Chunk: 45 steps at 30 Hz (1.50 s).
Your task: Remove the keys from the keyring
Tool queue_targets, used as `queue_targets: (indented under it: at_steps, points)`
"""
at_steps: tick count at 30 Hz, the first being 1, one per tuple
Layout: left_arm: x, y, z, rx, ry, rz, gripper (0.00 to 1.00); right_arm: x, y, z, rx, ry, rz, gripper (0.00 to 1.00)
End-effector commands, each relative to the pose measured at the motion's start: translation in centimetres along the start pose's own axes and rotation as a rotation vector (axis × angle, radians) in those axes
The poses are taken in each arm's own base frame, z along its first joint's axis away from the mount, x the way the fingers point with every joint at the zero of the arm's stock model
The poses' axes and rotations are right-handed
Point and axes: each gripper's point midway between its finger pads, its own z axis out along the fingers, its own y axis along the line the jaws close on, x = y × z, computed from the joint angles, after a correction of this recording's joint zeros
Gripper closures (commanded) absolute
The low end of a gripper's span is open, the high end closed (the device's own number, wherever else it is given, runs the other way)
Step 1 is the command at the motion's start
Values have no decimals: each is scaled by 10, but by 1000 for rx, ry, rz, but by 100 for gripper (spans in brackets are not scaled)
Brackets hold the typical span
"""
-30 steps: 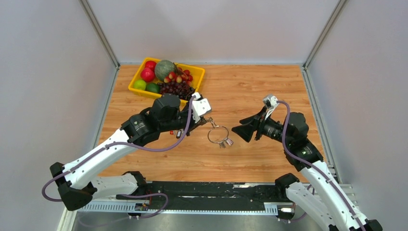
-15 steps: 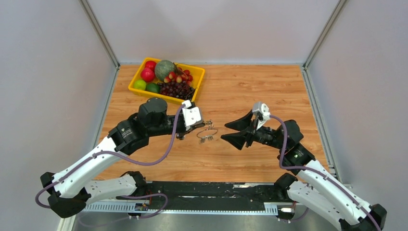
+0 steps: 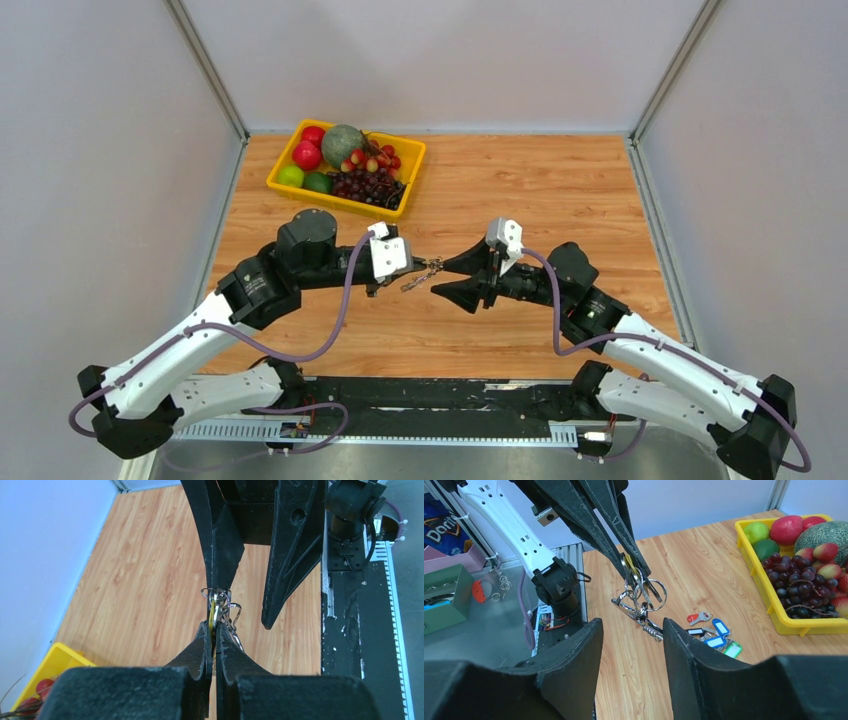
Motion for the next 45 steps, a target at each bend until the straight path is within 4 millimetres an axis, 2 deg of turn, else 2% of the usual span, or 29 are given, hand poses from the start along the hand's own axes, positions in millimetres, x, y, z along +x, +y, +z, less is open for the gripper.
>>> queue_targets:
  at_steps: [1, 10, 18, 31, 33, 39, 45]
  points:
    - [-22, -1, -4, 9, -87, 78, 100, -37, 4, 6, -9, -95, -82, 50]
    - [-18, -1, -6, 4, -79, 98, 100, -44, 4, -8, 34, -120, -91, 47]
    - [-18, -1, -6, 5, -81, 103, 100, -49, 1, -9, 59, -122, -96, 66]
    - [-22, -1, -8, -1, -95, 105, 100, -43, -6, 5, 66, -84, -64, 76]
    - [-23, 0, -8, -8, -100, 108, 100, -40, -7, 6, 73, -77, -54, 76]
    - [-27, 4, -12, -40, -122, 118, 100, -33, -11, 7, 96, -59, -33, 66]
    - [-29, 6, -13, -50, -128, 115, 100, -33, -17, 7, 131, -59, -28, 67]
